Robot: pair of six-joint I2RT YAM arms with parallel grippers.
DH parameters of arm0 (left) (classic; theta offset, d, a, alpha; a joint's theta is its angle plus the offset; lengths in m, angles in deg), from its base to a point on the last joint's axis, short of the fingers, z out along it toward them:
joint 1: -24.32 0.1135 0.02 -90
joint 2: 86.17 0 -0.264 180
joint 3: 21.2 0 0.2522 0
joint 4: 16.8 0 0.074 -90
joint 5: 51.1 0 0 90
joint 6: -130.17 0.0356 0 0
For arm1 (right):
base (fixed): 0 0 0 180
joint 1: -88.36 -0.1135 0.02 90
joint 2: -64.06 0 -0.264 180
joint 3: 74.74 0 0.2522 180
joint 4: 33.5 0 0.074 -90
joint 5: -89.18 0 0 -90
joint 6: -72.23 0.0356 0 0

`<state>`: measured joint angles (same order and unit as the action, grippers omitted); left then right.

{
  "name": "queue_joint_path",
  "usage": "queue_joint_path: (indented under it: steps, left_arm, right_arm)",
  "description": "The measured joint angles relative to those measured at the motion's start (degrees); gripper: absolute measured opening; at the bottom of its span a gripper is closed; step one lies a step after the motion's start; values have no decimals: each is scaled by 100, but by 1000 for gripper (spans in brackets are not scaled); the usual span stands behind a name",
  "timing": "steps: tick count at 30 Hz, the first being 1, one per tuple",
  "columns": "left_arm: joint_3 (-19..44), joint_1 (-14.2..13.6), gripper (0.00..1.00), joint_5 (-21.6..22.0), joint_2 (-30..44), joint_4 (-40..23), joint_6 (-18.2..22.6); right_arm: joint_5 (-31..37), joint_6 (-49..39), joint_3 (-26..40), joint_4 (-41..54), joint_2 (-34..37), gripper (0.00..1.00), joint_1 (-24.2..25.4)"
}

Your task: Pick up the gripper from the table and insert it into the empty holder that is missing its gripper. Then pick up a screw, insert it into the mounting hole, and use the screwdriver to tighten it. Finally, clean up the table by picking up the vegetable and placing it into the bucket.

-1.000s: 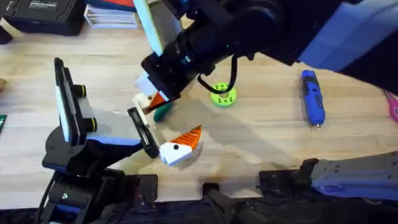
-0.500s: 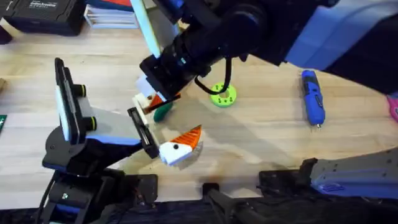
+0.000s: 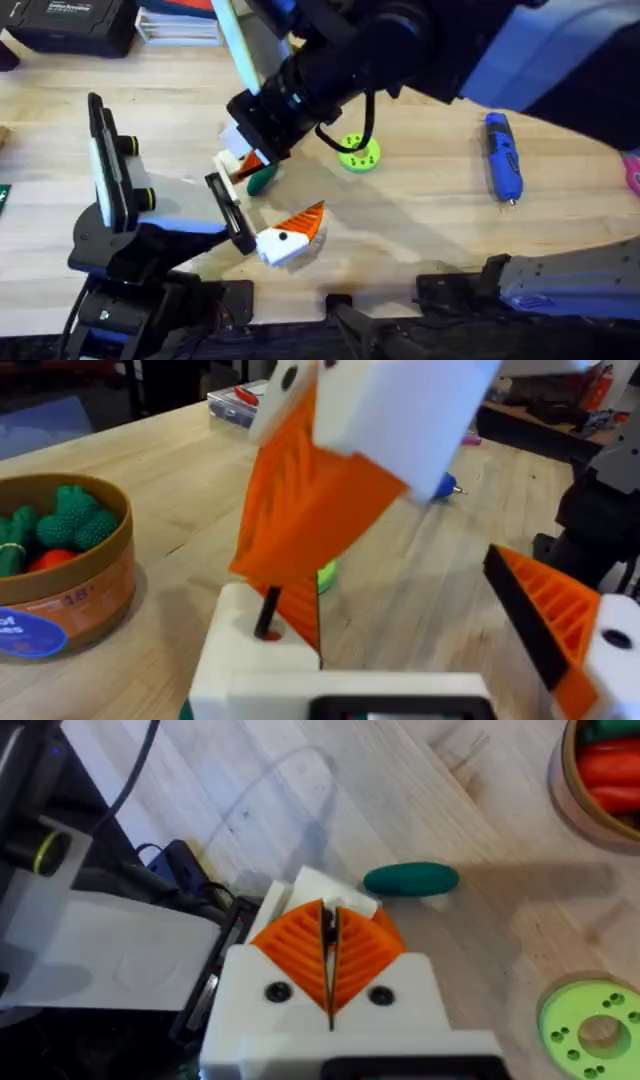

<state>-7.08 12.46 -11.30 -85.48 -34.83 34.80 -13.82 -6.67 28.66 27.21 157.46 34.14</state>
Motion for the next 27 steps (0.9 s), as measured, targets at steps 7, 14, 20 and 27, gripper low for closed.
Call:
queue_joint_path:
  steps: [7, 14, 20, 27]
  left_arm:
    - [0, 0, 985, -7, 0, 0, 4]
    - [0, 0, 985, -17, -2, 0, 9]
    - [0, 0, 985, -17, 0, 0, 22]
    - [0, 0, 985, -17, 0, 0, 22]
  right_arm:
    - [0, 3, 94, 53, 0, 4, 0]
    - [2, 3, 142, 179, 0, 4, 0]
    - [33, 3, 142, 175, 0, 4, 0]
    - [76, 3, 142, 175, 0, 4, 0]
